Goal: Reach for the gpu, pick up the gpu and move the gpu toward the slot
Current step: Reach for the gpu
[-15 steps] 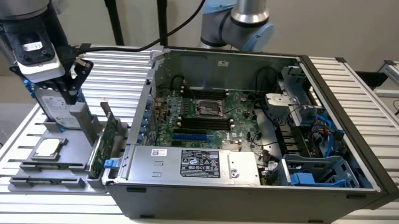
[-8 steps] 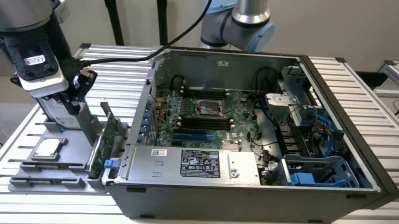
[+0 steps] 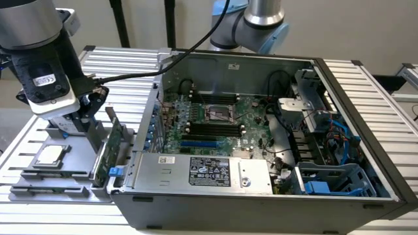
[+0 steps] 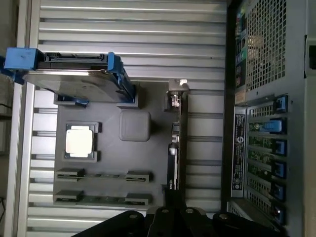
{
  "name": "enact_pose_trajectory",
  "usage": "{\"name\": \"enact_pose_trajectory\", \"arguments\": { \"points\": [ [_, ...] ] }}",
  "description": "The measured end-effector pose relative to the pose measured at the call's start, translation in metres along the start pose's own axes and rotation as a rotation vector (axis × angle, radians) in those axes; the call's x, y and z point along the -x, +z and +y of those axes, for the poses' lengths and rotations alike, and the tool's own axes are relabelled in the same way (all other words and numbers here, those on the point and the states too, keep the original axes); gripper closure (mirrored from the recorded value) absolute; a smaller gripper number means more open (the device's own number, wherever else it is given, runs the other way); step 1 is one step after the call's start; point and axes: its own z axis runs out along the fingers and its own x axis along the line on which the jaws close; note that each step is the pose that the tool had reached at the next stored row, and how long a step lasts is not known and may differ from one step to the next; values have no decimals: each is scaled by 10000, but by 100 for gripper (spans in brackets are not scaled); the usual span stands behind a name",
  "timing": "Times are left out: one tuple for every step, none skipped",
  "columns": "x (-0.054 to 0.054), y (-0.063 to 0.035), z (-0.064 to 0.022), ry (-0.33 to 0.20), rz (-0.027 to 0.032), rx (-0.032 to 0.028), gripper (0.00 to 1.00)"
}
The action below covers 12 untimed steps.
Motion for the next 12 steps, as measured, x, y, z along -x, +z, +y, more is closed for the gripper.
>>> {"name": "enact_pose_trajectory", "arguments": {
  "points": [
    [19, 3, -3, -1, 0, 1, 89],
    [20, 4, -3, -1, -1, 2, 89],
    [20, 4, -3, 0, -1, 2, 89],
    [20, 4, -3, 0, -1, 1, 89],
    [20, 4, -3, -1, 0, 1, 89],
    [21, 4, -3, -1, -1, 2, 89],
    [21, 4, -3, -1, -1, 1, 89],
    [21, 4, -3, -1, -1, 2, 89],
    [21, 3, -3, -1, 0, 1, 89],
    [20, 3, -3, 0, -1, 1, 89],
    [21, 4, -3, -1, -1, 1, 89],
    [20, 4, -3, -1, -1, 1, 89]
  ]
}}
